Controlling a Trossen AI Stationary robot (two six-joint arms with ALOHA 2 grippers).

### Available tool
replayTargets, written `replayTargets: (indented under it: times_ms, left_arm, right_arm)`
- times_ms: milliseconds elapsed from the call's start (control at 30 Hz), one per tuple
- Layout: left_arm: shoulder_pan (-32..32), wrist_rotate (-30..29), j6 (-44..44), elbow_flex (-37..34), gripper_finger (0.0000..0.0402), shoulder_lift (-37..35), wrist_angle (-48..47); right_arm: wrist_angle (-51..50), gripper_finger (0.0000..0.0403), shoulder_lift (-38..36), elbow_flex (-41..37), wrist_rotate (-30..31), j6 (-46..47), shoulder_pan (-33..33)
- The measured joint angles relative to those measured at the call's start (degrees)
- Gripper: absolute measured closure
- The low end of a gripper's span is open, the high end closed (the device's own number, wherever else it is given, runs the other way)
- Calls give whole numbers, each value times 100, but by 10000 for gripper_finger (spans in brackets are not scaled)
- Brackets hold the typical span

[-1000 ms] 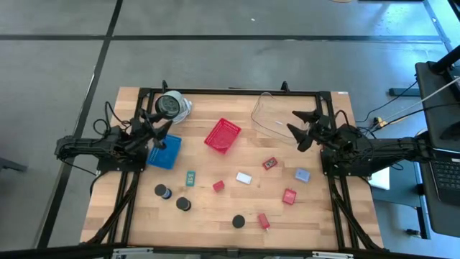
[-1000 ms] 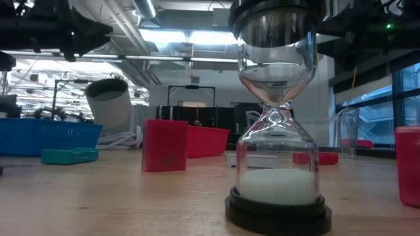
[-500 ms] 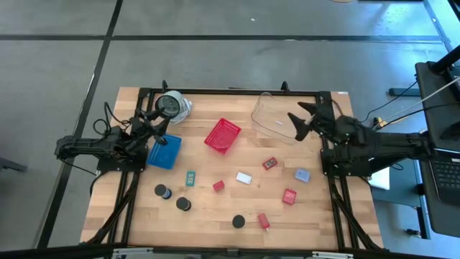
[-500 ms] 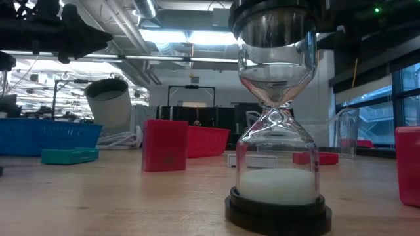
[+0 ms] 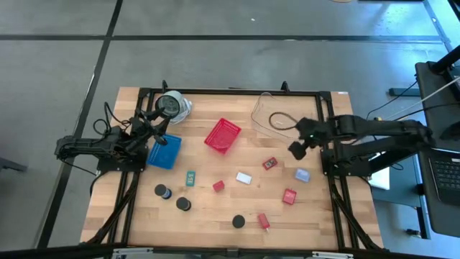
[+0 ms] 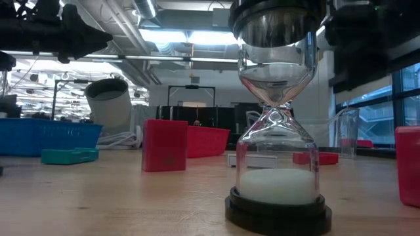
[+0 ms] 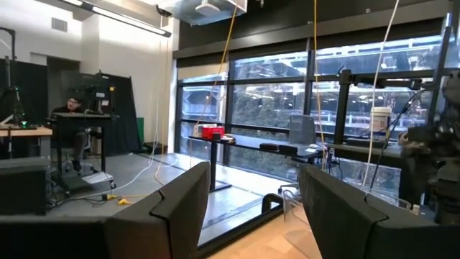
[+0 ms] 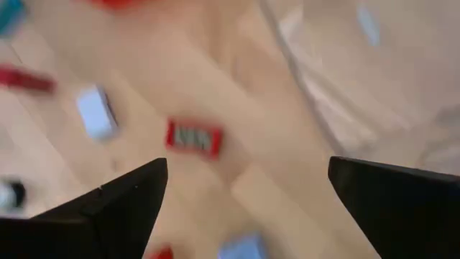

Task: Pick & Place Office items
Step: Put the light blue charger adapter into the white bin

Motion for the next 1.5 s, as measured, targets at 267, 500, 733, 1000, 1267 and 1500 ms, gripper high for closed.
replayTargets:
  times_ms: [267,500,733,1000,1267,1500]
  left_arm:
    - [-1,5,-202,-1,190,0,-45]
    - [0,10,-415,-1,190,0,-129]
    - [-1,20,-899,-1,190,0,-508]
    - [-2,20,-1489,-2,190,0,-780]
    - [0,22,-1720,-2,190,0,-780]
    - [-2,22,-1720,-2,190,0,-780]
  right_arm:
    - [-782,21,1030,17,-656,18,288]
    - [-735,29,1604,19,-744,442,859]
    - [-689,30,1965,19,-808,885,1508]
    - [-367,30,2255,19,-913,1056,2101]
    - [-196,30,2670,-259,-849,1196,2206]
    - [258,30,2754,-543,-813,1068,2206]
